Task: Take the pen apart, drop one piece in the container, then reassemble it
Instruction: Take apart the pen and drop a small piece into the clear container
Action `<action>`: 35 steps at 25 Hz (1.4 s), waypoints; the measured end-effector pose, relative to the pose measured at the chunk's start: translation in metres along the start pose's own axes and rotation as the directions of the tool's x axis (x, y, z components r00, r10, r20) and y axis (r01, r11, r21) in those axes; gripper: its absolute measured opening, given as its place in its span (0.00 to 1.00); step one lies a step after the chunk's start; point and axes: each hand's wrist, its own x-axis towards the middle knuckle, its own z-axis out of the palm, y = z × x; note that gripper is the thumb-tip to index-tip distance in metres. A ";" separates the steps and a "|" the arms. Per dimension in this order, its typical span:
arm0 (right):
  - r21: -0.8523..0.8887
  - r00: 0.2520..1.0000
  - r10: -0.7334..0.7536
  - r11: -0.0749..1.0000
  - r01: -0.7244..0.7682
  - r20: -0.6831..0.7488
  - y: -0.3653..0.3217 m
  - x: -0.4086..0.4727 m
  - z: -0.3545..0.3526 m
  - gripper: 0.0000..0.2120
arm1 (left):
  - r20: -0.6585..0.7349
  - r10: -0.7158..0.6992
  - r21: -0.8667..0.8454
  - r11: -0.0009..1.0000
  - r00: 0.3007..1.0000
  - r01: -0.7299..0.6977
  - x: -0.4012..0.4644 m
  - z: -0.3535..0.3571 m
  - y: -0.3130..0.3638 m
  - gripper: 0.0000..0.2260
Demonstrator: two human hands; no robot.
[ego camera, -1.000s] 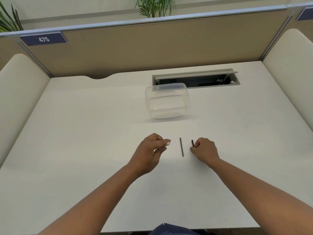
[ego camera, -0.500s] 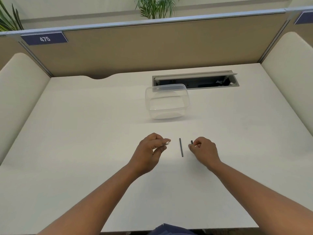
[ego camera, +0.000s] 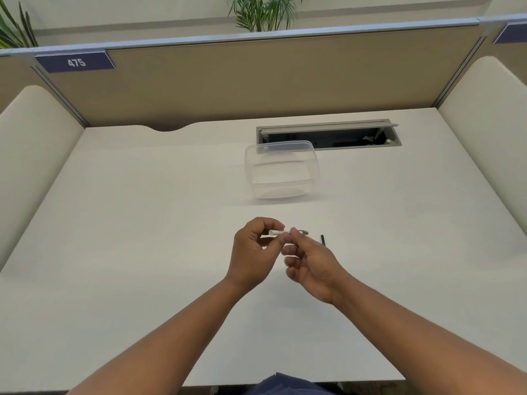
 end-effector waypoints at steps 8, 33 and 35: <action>-0.186 0.938 -0.332 0.933 0.310 -0.103 -0.007 0.003 -0.007 0.04 | 0.089 -0.126 0.169 0.979 0.988 0.109 -0.002 -0.006 -0.025 0.09; -0.907 0.750 -0.618 0.135 0.399 0.238 0.003 0.059 -0.045 0.05 | 0.263 -0.020 0.863 0.452 0.965 -0.226 0.034 -0.039 -0.155 0.20; -0.896 0.728 -0.631 0.111 0.429 0.270 0.003 0.057 -0.045 0.04 | 0.264 -0.022 0.865 0.448 0.964 -0.227 0.034 -0.039 -0.156 0.20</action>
